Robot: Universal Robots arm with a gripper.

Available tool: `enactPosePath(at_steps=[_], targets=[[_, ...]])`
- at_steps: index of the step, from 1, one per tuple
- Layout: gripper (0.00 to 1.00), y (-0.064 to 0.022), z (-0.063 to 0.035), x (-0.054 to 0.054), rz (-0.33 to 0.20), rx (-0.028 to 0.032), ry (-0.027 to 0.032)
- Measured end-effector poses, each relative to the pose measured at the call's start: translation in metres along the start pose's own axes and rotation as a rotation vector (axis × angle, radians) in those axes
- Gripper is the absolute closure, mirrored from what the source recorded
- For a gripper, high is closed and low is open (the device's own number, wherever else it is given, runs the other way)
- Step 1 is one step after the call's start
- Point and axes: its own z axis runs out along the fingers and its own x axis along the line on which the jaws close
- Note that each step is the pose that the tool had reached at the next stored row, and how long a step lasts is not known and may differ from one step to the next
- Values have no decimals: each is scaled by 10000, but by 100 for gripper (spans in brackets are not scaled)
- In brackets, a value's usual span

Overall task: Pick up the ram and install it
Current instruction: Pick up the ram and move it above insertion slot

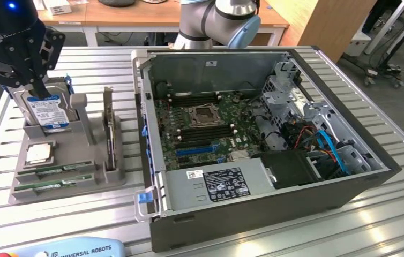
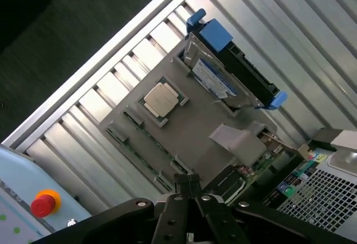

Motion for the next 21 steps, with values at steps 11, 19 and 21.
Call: enactPosePath(at_steps=[11, 19, 21], targets=[[90, 0, 1, 0, -1849, -35, 92], [90, 0, 1, 0, -3252, -62, 159], [90, -1, 1, 0, -3600, -70, 175]])
